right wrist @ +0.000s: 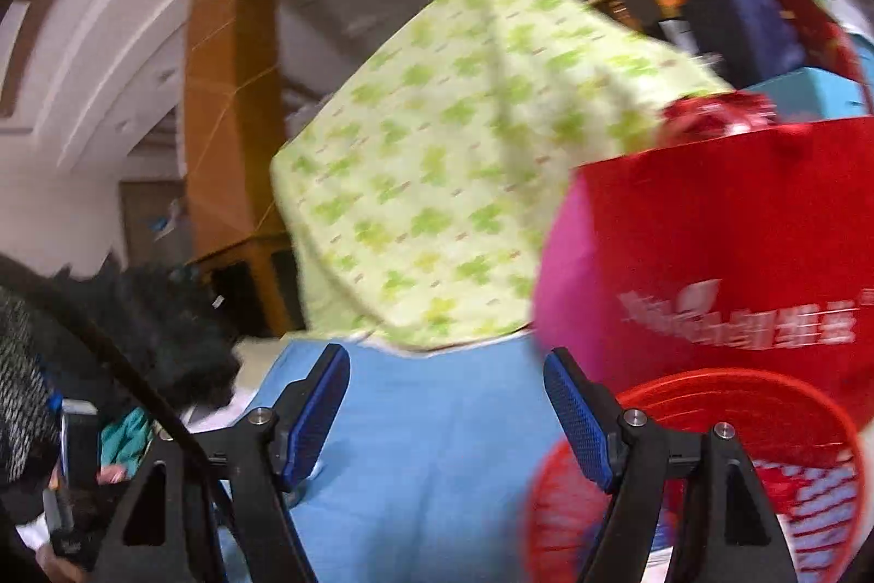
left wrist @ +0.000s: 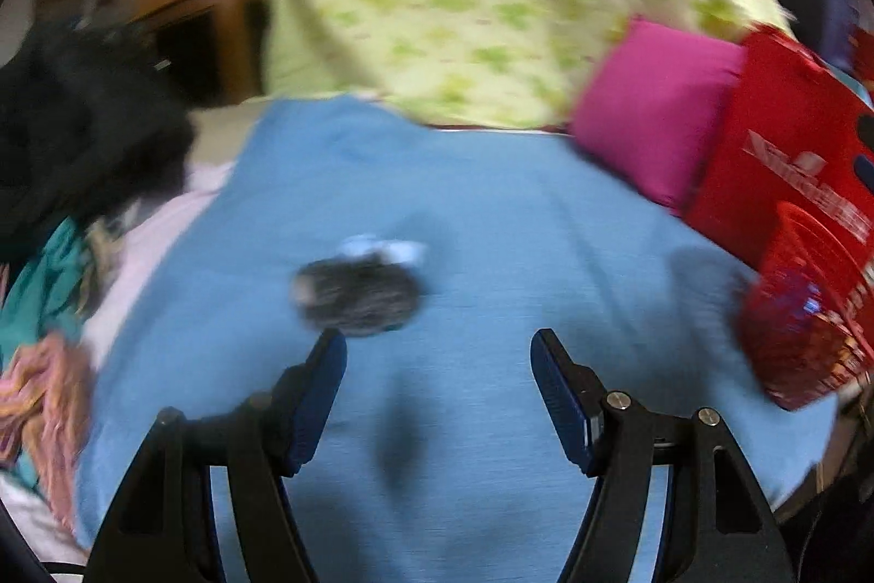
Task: Collect trash
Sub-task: 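Move both tools toward the black plastic bag on the blanket, then grasp the black plastic bag with the right tool and lift it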
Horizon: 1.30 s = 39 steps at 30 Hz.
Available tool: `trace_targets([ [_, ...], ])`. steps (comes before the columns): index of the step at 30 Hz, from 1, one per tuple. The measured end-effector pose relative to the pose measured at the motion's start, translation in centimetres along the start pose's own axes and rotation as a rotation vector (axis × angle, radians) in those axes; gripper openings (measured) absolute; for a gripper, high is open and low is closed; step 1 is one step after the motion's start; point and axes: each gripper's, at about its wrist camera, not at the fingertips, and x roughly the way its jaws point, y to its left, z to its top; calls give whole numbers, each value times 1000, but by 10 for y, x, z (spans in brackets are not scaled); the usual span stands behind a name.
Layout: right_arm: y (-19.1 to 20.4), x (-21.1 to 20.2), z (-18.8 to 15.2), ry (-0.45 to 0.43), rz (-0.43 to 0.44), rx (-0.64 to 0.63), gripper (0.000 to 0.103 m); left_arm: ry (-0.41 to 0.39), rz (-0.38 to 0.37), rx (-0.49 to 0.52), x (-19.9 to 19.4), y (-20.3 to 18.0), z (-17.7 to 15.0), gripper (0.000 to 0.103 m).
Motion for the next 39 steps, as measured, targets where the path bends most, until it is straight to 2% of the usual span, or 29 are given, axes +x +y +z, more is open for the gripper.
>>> trace_targets([
  [5,47,46,-23,154,91,-29,77,8,69,-119,11,58,-8,71],
  [10,80,89,-51,316,140,-38,77,14,110,-174,27,86,-16,71],
  [15,93,115,-71,412,161,-13,77,22,141,-213,45,102,-18,71],
  [18,98,135,-82,468,182,27,77,55,148,-255,57,116,-19,71],
  [22,104,160,-98,550,202,80,77,51,167,-254,59,119,-18,71],
  [32,130,215,-118,647,239,54,75,28,172,-207,54,113,-16,71],
  [39,147,271,-142,737,294,63,75,31,183,-214,56,117,-17,71],
])
